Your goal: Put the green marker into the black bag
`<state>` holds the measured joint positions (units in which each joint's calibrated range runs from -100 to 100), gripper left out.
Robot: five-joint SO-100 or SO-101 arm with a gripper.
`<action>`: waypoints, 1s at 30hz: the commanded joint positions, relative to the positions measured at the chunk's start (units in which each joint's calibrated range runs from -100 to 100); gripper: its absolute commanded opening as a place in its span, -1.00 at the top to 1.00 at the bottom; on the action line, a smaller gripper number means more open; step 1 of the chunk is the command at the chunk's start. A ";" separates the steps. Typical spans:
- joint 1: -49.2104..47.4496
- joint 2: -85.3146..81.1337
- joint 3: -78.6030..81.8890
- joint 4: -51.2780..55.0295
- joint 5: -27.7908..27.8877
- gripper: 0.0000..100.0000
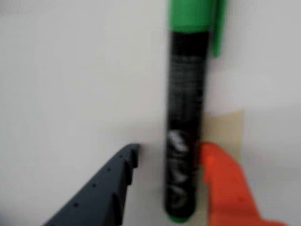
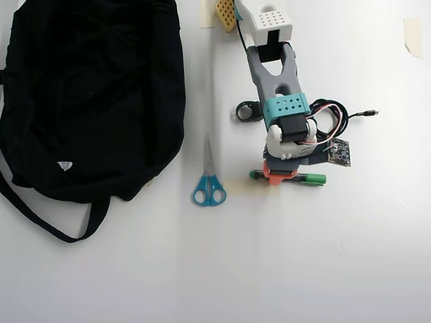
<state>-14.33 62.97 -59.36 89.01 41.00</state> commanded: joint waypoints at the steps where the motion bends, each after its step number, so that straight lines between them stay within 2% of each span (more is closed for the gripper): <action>1: 0.27 0.18 -0.21 -1.76 -0.26 0.73; 11: 0.12 2.09 -0.57 -4.60 -0.99 0.73; 30: 0.12 2.09 -0.03 -2.53 -1.04 0.74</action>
<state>-14.25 64.80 -60.14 85.14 40.17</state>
